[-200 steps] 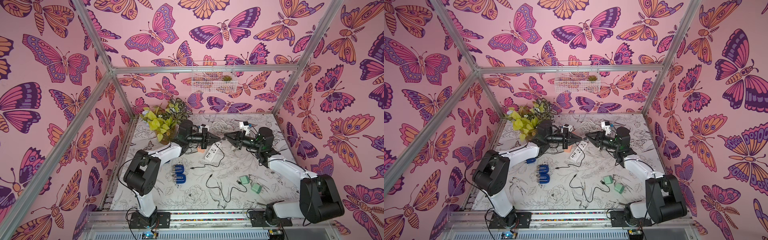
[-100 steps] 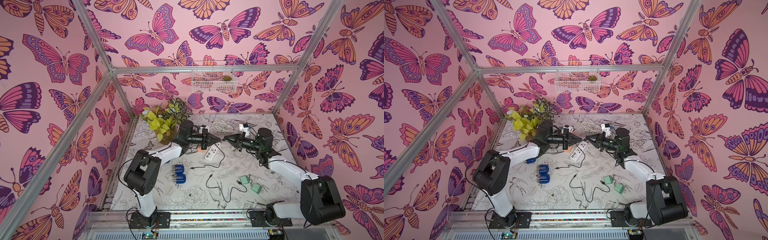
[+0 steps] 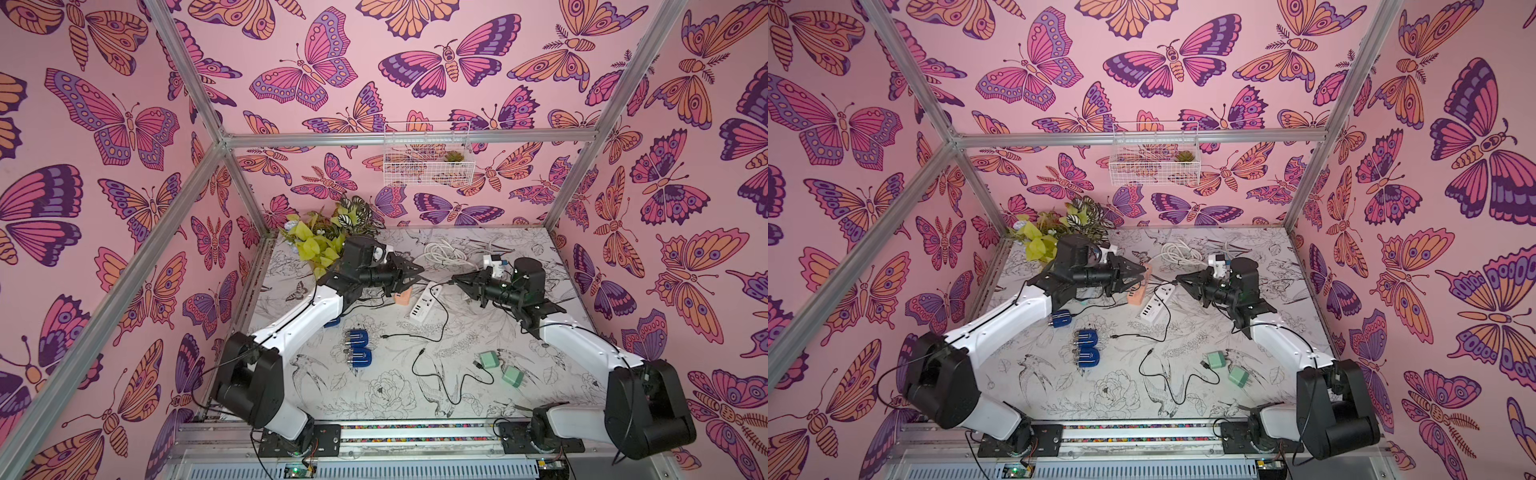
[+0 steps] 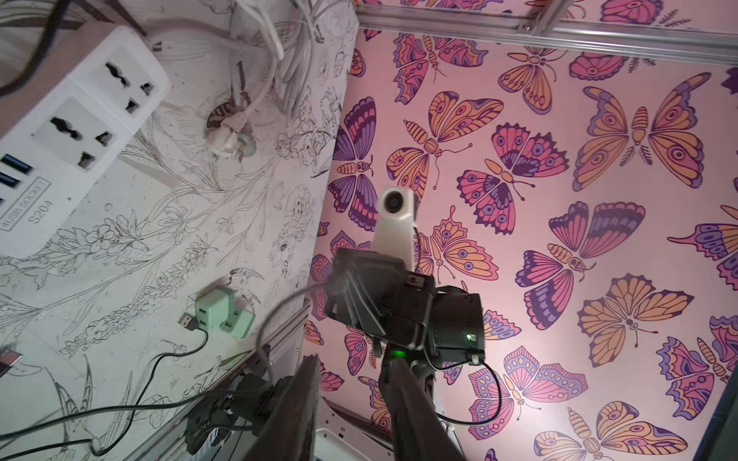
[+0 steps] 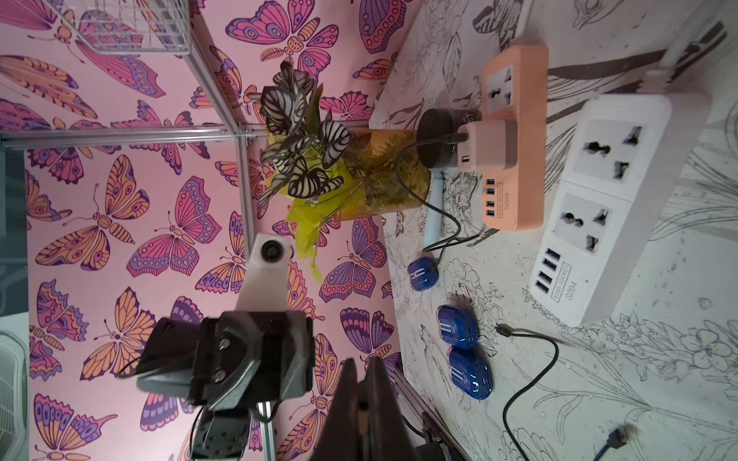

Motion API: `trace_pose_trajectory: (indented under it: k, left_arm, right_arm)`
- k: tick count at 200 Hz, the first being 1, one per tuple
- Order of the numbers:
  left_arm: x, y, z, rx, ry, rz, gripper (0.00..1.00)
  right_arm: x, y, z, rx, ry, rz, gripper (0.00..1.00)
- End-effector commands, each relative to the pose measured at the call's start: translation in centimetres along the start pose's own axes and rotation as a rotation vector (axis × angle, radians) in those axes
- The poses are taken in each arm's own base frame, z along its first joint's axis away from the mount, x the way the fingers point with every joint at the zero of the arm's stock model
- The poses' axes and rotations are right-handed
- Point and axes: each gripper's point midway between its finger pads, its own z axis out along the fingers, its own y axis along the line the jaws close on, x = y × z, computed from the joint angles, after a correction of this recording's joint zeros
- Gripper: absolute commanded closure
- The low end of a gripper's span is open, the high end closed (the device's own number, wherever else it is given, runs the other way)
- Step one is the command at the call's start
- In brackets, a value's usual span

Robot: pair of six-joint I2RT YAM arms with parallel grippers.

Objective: Charge the electric shaver
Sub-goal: Pick up the charging cable from the center of the board.

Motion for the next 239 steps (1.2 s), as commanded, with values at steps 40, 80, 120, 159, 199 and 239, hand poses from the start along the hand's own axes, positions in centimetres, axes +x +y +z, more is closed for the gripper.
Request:
trace_pose_trajectory:
  k: [40, 80, 120, 159, 199, 239]
  left_arm:
    - [2.8, 0.0, 4.3, -0.059, 0.028, -0.164, 0.65]
    - [-0.4, -1.0, 5.8, 0.056, -0.032, -0.198, 0.63]
    - [-0.7, -1.0, 6.5, 0.060, -0.001, -0.187, 0.64]
    - [-0.5, 0.0, 6.6, 0.045, 0.009, -0.193, 0.70]
    - [-0.7, -0.2, 6.6, 0.054, 0.007, -0.178, 0.82]
    - [-1.5, 0.1, 6.2, 0.055, -0.011, -0.166, 0.76]
  right_arm:
    - [-1.2, 3.3, 2.0, -0.051, -0.020, 0.117, 1.00]
    - [-0.7, 3.9, 2.1, -0.057, -0.004, 0.152, 1.00]
    - [-0.7, 3.8, 2.3, -0.074, 0.002, 0.195, 1.00]
    - [-0.9, 4.3, 2.5, -0.103, 0.005, 0.230, 1.00]
    - [-0.9, 4.1, 2.7, -0.110, 0.020, 0.256, 1.00]
    - [-0.5, 4.3, 2.6, -0.113, 0.038, 0.260, 1.00]
